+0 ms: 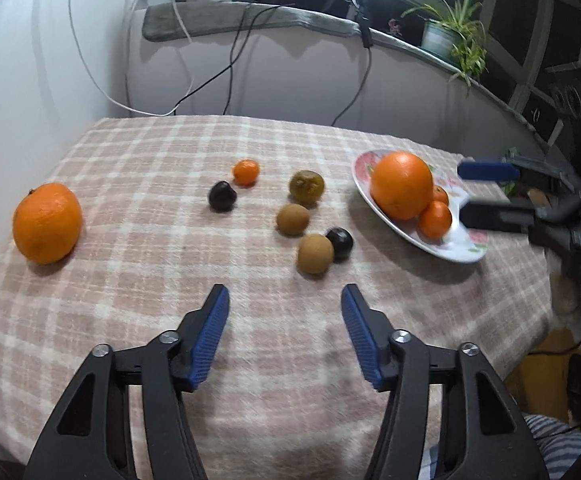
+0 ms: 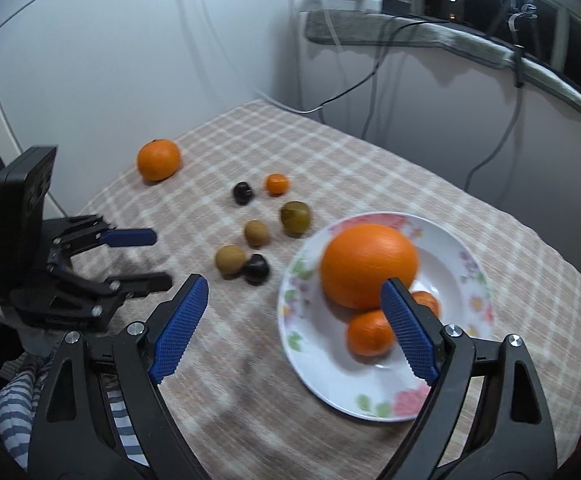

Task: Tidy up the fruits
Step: 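Grasp the dark plum with the left gripper while the right gripper grasps a kiwi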

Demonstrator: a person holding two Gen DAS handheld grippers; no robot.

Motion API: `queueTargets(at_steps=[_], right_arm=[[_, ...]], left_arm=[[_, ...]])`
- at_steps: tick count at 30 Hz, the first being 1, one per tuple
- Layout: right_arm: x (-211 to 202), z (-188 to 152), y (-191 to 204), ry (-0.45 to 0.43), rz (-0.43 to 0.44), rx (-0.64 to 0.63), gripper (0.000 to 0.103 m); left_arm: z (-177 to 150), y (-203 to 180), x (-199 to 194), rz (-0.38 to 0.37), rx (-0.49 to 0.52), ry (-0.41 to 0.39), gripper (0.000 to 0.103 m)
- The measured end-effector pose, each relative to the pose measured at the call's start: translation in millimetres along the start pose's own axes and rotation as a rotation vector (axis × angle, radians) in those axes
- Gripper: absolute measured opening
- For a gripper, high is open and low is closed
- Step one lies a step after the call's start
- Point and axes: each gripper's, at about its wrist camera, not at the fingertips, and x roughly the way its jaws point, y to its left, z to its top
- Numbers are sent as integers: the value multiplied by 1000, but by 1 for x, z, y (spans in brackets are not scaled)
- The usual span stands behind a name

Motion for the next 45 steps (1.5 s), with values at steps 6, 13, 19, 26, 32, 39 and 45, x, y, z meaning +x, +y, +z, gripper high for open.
queueTargets(at_steps=[6, 13, 19, 26, 32, 39, 45], right_arm=[[21, 3, 22, 28, 51, -28, 72], [49, 8, 45, 74, 94, -70, 52], [72, 13, 60, 110, 73, -130, 45], [91, 17, 60, 151, 45, -167, 40], [99, 19, 66, 163, 14, -225, 40], [106, 14, 90, 185, -79, -385, 35], [109, 13, 96, 190, -118, -438, 32]], left_arm=[[20, 26, 7, -11, -38, -17, 45], [43, 48, 32, 2, -53, -6, 36], [52, 51, 50, -24, -52, 14, 34], [59, 55, 67, -29, -50, 34, 31], [62, 58, 78, -26, -53, 51, 30], [65, 58, 85, -11, -40, 62, 21], [65, 58, 85, -9, -42, 58, 20]])
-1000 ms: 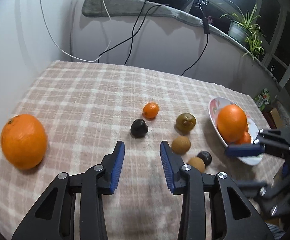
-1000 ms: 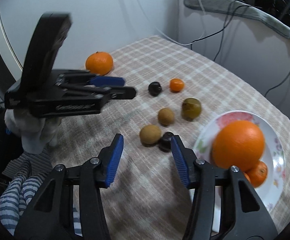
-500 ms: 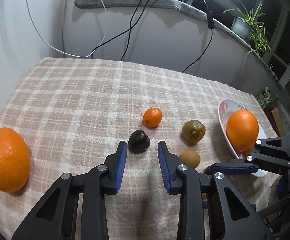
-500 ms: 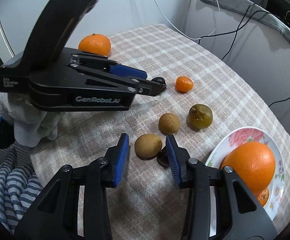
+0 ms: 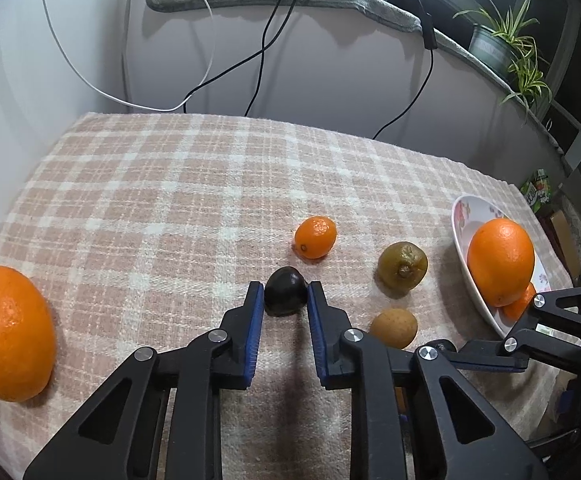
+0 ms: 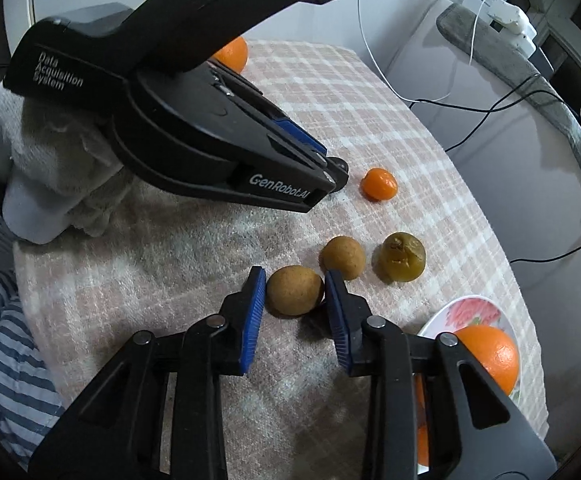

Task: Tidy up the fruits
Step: 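Grasp the dark plum with the left gripper while the right gripper grasps a kiwi, then place the plum from the left gripper on the plate while the right gripper places the kiwi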

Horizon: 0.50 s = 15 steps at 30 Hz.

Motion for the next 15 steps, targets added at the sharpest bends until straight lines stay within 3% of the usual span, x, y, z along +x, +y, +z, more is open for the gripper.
queueTargets(at_steps=[15], right_arm=[[-28, -10, -31, -85, 108, 201, 31]], left_arm=[[-3, 0, -25, -2, -23, -46, 20]])
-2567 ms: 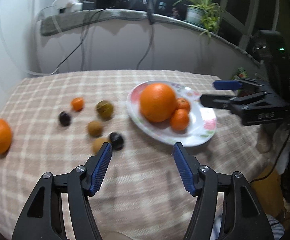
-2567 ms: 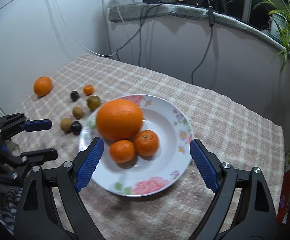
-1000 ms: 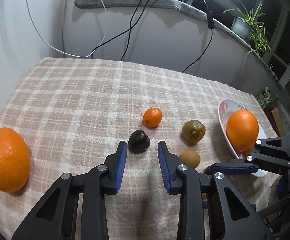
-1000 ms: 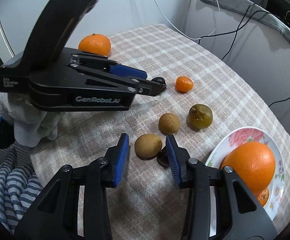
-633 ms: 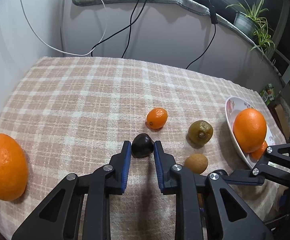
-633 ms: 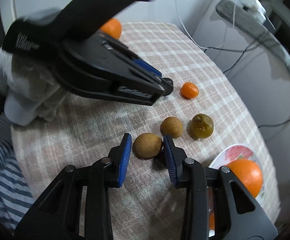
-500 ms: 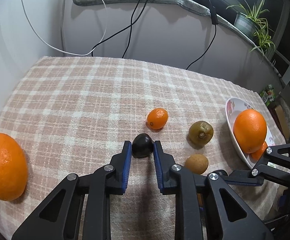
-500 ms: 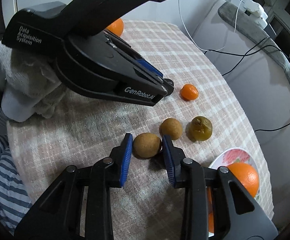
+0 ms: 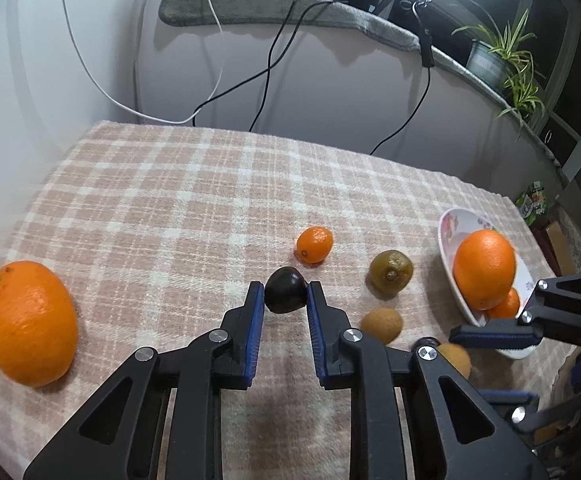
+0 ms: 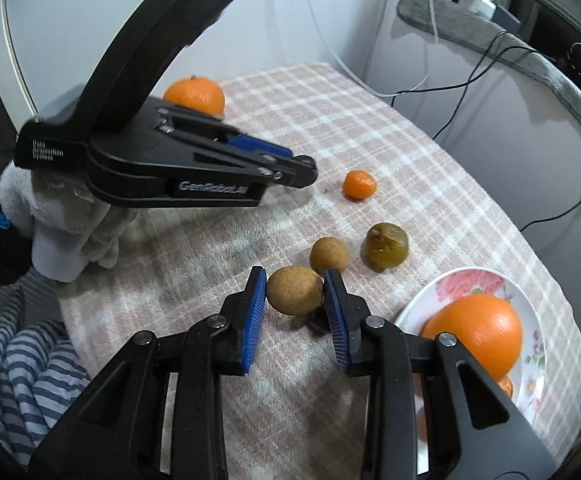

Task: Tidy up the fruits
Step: 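Place the plum from the left gripper on the plate while the right gripper places the kiwi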

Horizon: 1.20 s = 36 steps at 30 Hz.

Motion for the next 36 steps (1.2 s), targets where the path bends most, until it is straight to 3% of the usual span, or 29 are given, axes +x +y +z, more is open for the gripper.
queueTargets(at_steps=[11, 22, 36], right_arm=[[-49, -22, -25, -84, -5, 109, 31], [-92, -69, -75, -113, -78, 262, 31], [-97, -105, -129, -94, -132, 379, 31]], left_arm=[[-5, -28, -30, -53, 27, -41, 20], [-19, -79, -34, -134, 79, -33, 20], [-31, -135, -25, -211, 143, -5, 20]])
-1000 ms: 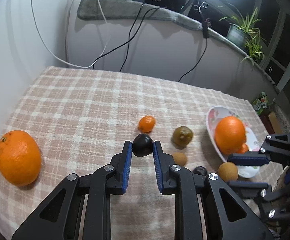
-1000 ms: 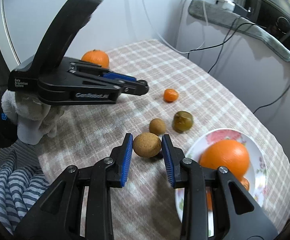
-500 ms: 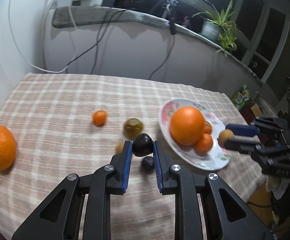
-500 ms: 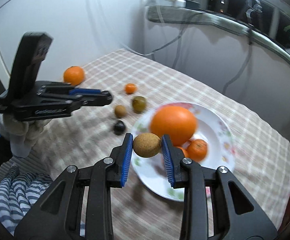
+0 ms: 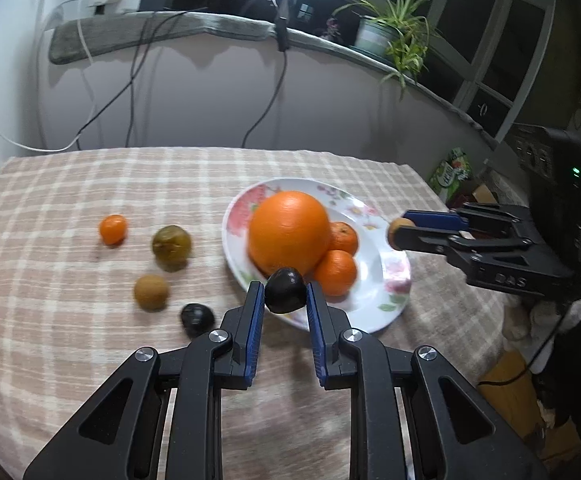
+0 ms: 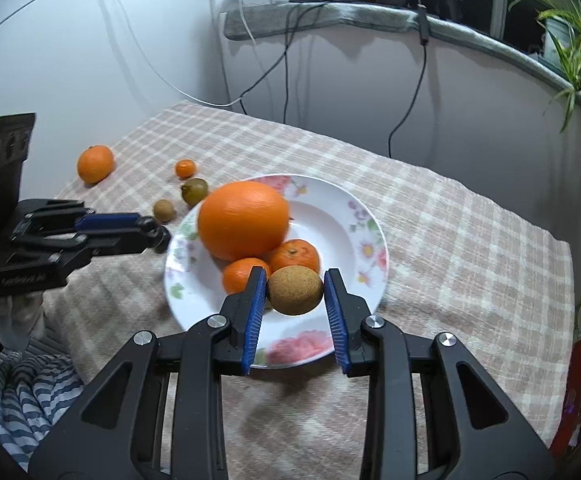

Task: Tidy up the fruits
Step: 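Place the plum from the left gripper on the plate while the right gripper places the kiwi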

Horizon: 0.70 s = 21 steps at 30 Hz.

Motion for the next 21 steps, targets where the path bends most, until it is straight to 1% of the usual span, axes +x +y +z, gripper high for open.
queueTargets(at_steps=[9, 21], right_arm=[[13, -5, -14, 22, -4, 33, 31], [20, -8, -15, 41, 6, 36, 31]], left_arm=[[-1, -19, 14, -16, 30, 26, 20], [-1, -28, 24, -23, 47, 45, 20]])
